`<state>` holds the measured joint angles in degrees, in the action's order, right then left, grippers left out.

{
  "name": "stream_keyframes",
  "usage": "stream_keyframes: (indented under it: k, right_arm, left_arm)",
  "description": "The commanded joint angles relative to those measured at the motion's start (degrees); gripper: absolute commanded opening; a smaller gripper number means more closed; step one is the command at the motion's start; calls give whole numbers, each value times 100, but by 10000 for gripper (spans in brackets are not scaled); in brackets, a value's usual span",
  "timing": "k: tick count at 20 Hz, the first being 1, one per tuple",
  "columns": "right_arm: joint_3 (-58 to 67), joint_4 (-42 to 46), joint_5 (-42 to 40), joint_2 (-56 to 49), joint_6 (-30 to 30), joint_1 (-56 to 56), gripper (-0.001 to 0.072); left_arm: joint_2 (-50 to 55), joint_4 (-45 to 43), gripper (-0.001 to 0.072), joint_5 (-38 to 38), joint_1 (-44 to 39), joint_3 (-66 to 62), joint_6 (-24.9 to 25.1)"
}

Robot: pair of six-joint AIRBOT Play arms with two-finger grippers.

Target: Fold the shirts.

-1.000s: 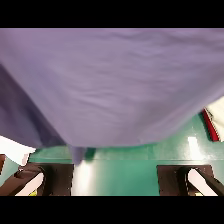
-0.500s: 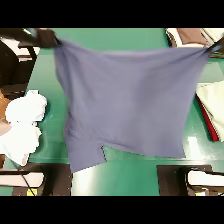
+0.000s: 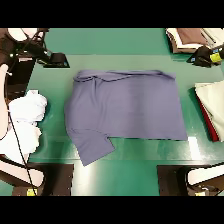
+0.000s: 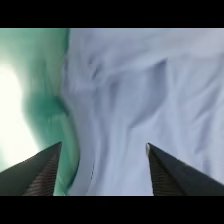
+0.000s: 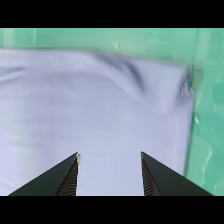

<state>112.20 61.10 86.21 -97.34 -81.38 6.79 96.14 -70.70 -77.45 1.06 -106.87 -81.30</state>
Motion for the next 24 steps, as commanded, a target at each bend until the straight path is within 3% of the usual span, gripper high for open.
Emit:
stream_keyframes:
  k: [1,6,11,18,24]
  right_arm:
    - [-717,-9,444,616,179,173,442]
    - [-3499,-9,-304,2376,197,317,441]
    - [-4745,-11,-804,3303,197,317,441]
    - [-4804,-9,-826,3751,195,317,441]
    - [-4802,-13,-807,3812,190,317,440]
  left_arm:
    - [-507,-107,607,-442,208,481,-278]
    - [-2267,-129,607,203,227,3759,-278]
    - [-3683,101,608,748,227,6625,-278]
    - [-3801,1209,607,1405,225,7410,-74]
    - [-3786,1281,607,1510,225,7661,-74]
